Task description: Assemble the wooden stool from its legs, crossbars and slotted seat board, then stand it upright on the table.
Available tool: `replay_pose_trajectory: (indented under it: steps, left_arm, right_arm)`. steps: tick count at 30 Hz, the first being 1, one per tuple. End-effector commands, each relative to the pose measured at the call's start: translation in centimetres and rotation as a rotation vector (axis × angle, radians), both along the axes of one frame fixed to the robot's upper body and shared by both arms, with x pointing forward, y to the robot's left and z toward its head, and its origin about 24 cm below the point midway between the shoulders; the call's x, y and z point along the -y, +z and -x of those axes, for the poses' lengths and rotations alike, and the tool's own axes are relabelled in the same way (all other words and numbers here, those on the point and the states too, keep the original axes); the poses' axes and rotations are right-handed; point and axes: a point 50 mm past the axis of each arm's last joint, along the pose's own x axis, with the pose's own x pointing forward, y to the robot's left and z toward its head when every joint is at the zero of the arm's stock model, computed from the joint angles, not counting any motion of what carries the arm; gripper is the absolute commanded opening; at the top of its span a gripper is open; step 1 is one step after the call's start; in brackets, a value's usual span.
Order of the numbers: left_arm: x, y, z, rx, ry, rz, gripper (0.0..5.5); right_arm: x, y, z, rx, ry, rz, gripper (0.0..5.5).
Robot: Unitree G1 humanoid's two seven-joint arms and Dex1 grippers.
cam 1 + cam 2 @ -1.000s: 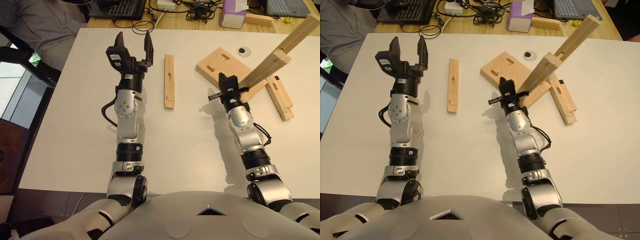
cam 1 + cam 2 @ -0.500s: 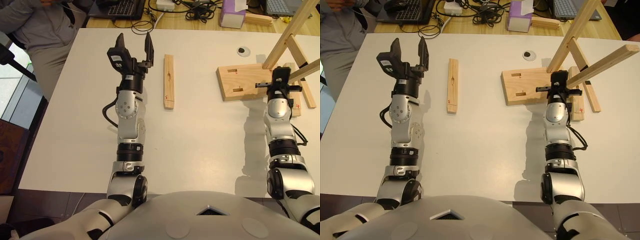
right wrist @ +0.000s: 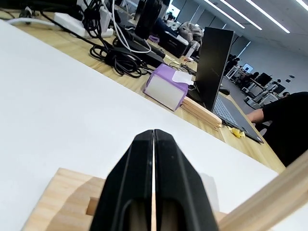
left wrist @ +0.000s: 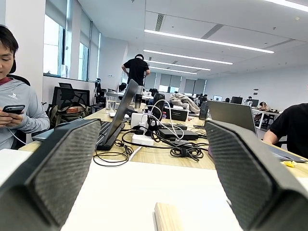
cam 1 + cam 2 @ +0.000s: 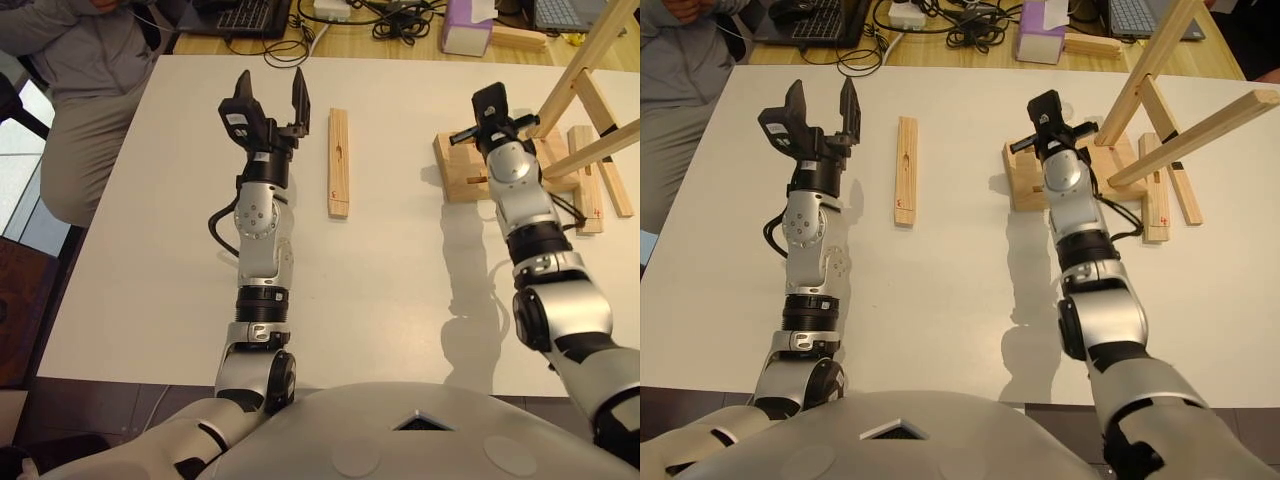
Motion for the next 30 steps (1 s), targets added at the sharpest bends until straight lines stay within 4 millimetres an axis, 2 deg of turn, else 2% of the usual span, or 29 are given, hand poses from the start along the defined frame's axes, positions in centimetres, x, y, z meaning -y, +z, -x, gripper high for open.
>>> replay_pose_trajectory:
  steps: [1, 4, 6, 10, 13, 16, 19, 24, 30]
  left_arm:
    - [0.3, 0.2, -0.2, 0.003, -0.01, -0.008, 3.98]
    - [0.3, 0.2, -0.3, 0.005, -0.008, -0.008, 3.98]
    - [0.3, 0.2, -0.3, 0.007, -0.006, -0.007, 3.98]
    - [0.2, 0.2, -0.3, 0.007, -0.004, -0.006, 3.98]
    - [0.2, 0.2, -0.2, 0.007, -0.005, -0.008, 3.98]
    - [0.2, 0.3, -0.3, 0.007, -0.006, -0.009, 3.98]
    - [0.2, 0.4, -0.3, 0.009, -0.005, -0.008, 3.98]
    - [0.2, 0.2, -0.1, 0.003, -0.002, -0.005, 3.98]
    - [0.3, 0.1, -0.2, 0.001, 0.009, -0.001, 3.98]
  right_arm:
    - [-0.5, 0.7, -0.9, -0.142, 0.141, 0.127, 0.04]
    - [-0.9, -0.3, -0.4, -0.265, 0.257, 0.202, 0.04]
    - [-0.6, -1.0, -0.1, -0.311, 0.273, 0.243, 0.04]
    - [1.6, -0.7, -0.2, -0.256, 0.173, 0.315, 0.04]
    - [3.0, 0.9, -0.7, -0.124, 0.097, 0.347, 0.04]
    - [4.2, 0.2, -0.2, -0.187, 0.118, 0.411, 0.04]
    - [4.0, -1.5, 0.6, -0.284, 0.22, 0.468, 0.04]
    - [2.6, -2.5, 0.9, -0.29, 0.309, 0.442, 0.04]
    - [1.4, -3.5, 2.5, -0.45, 0.579, 0.399, 0.04]
